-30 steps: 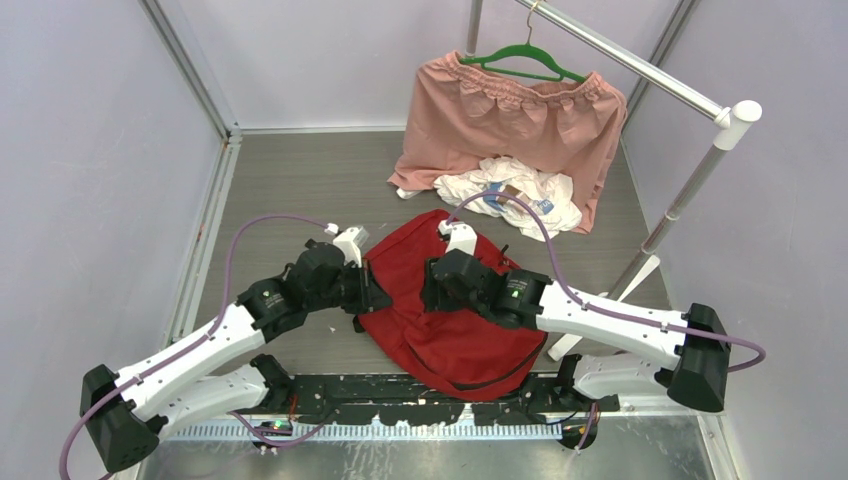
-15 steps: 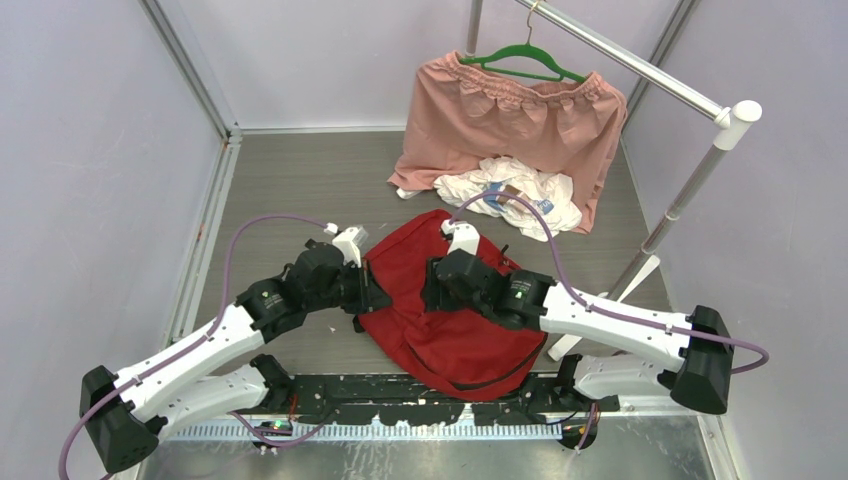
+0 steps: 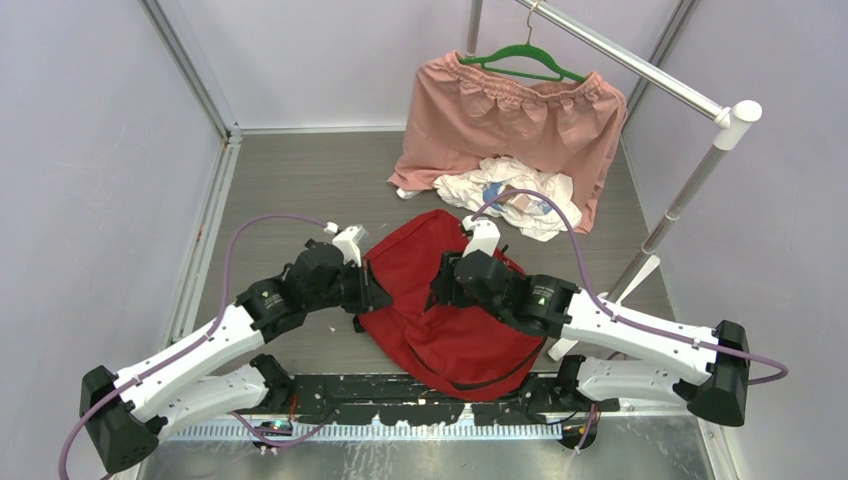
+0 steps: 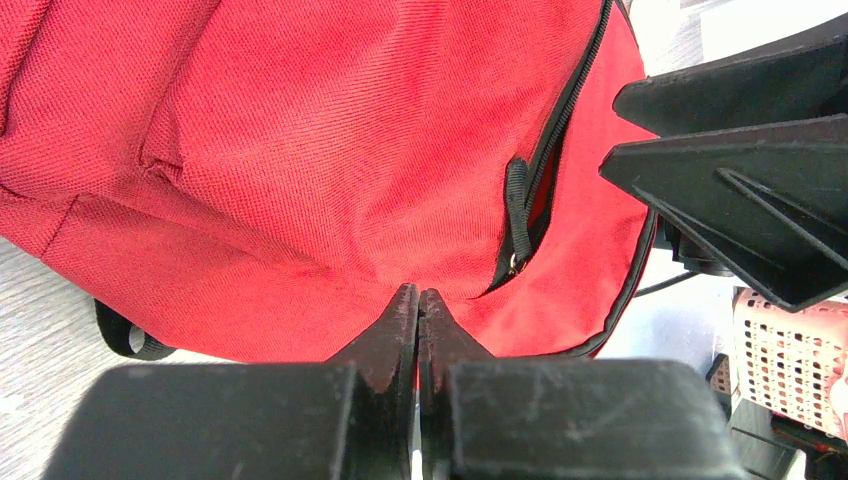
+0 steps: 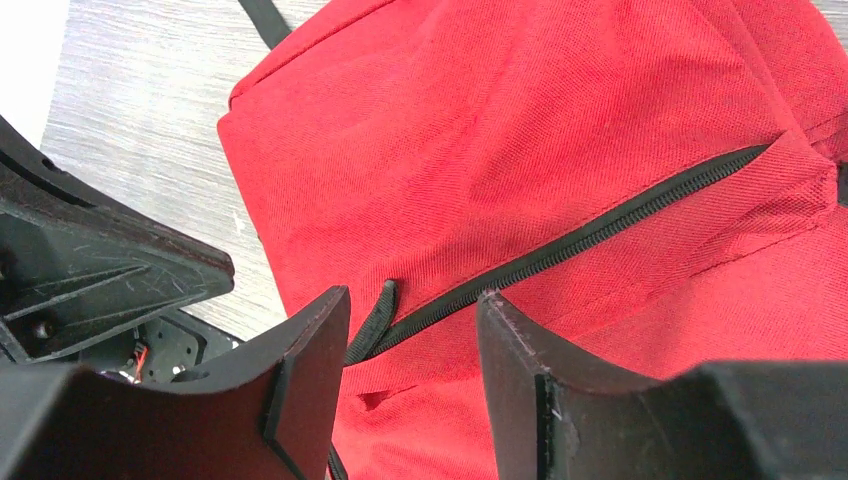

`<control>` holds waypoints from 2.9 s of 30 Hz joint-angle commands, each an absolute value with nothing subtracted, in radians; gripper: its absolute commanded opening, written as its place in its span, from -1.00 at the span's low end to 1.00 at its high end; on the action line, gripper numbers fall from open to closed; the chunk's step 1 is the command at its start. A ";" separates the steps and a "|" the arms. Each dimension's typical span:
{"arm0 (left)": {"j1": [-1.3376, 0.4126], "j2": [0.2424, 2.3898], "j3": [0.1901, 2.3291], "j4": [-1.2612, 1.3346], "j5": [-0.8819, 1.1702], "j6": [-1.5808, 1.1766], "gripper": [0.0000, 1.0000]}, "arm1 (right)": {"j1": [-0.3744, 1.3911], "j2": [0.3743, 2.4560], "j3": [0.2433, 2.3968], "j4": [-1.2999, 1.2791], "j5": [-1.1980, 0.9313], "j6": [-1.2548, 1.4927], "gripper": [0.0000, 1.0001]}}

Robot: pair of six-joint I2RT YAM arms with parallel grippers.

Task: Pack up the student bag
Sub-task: Zip the student bag at the center of the board.

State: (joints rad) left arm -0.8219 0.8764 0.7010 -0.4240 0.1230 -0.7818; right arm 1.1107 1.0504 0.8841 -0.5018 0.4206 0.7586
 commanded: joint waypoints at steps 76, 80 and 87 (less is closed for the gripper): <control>-0.824 0.899 0.695 -0.323 0.151 -0.840 0.99 | 1.109 1.223 0.930 -0.399 0.291 0.711 -0.76; -0.824 0.911 0.658 -0.270 0.163 -0.882 0.99 | 1.110 1.201 0.924 -0.400 0.303 0.720 -0.98; -0.824 0.939 0.604 -0.159 0.176 -0.923 0.92 | 1.109 1.166 0.907 -0.393 0.304 0.729 -0.98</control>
State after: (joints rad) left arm -0.8223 0.9352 0.6231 -0.2882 0.1612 -0.8913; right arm 1.1095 1.2121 0.8955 -0.4362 0.2863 0.7147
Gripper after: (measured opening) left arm 0.991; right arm 0.034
